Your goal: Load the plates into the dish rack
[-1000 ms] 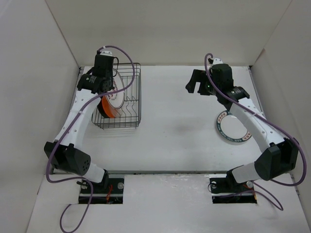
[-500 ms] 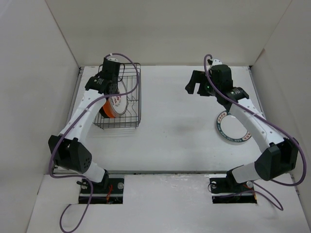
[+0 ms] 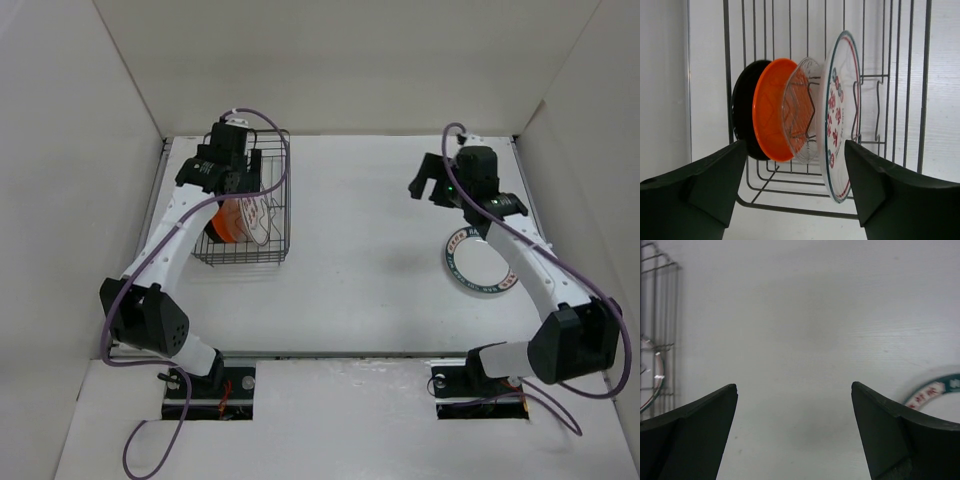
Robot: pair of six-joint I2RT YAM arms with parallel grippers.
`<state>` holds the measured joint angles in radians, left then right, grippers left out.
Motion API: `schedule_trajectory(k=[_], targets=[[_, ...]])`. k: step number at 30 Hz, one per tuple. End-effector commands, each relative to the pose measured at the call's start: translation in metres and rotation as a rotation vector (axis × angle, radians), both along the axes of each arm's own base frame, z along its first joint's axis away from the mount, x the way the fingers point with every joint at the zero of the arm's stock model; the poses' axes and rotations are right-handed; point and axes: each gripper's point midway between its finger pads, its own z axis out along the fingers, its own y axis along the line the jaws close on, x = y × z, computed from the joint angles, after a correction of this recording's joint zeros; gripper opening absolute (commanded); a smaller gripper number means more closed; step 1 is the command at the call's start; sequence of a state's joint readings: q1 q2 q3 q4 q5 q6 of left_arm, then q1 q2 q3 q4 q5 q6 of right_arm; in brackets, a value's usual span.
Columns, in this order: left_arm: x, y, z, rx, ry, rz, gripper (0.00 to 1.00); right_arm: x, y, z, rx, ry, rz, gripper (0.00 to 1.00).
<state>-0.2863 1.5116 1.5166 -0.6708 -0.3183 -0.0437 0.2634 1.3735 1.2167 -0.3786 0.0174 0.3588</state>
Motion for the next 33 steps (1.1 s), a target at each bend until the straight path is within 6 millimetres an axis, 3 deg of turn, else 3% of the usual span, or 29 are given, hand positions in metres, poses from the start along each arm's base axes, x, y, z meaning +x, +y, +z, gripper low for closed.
schedule_trajectory(k=[1, 2, 4, 6, 8, 9, 11, 15, 18, 24, 33], targets=[[0.008, -0.007, 0.055, -0.044, -0.144, -0.05, 0.77, 0.001, -0.076, 0.026, -0.014, -0.12, -0.222, 1.0], [0.009, -0.009, 0.061, -0.044, -0.156, -0.064, 0.81, -0.005, -0.093, 0.012, -0.014, -0.107, -0.257, 1.0], [0.01, -0.013, 0.082, -0.071, -0.206, -0.081, 0.87, -0.017, -0.13, 0.014, -0.001, -0.124, -0.39, 1.0], [0.011, -0.013, 0.091, -0.066, -0.226, -0.089, 0.9, -0.036, -0.153, 0.007, 0.058, -0.096, -0.561, 1.0], [0.013, -0.018, 0.104, -0.083, -0.258, -0.12, 1.0, -0.054, -0.176, -0.004, 0.104, -0.094, -0.702, 1.0], [0.014, -0.019, 0.109, -0.081, -0.267, -0.135, 1.0, -0.062, -0.178, -0.024, 0.126, -0.083, -0.727, 1.0], [0.015, -0.026, 0.129, -0.107, -0.314, -0.172, 1.0, -0.075, -0.181, -0.032, 0.187, -0.094, -0.788, 1.0], [0.018, -0.052, 0.132, -0.152, -0.288, -0.319, 1.0, -0.097, -0.202, -0.076, 0.153, 0.014, -0.94, 1.0], [0.015, -0.076, 0.132, -0.191, -0.268, -0.474, 1.0, -0.113, -0.206, -0.103, 0.213, 0.081, -0.986, 1.0], [0.008, -0.107, 0.131, -0.284, -0.21, -0.629, 1.0, -0.144, -0.201, -0.113, 0.326, 0.053, -1.029, 0.97], [0.01, -0.11, 0.12, -0.301, -0.163, -0.652, 1.0, -0.163, -0.175, -0.14, 0.378, 0.209, -0.972, 0.97]])
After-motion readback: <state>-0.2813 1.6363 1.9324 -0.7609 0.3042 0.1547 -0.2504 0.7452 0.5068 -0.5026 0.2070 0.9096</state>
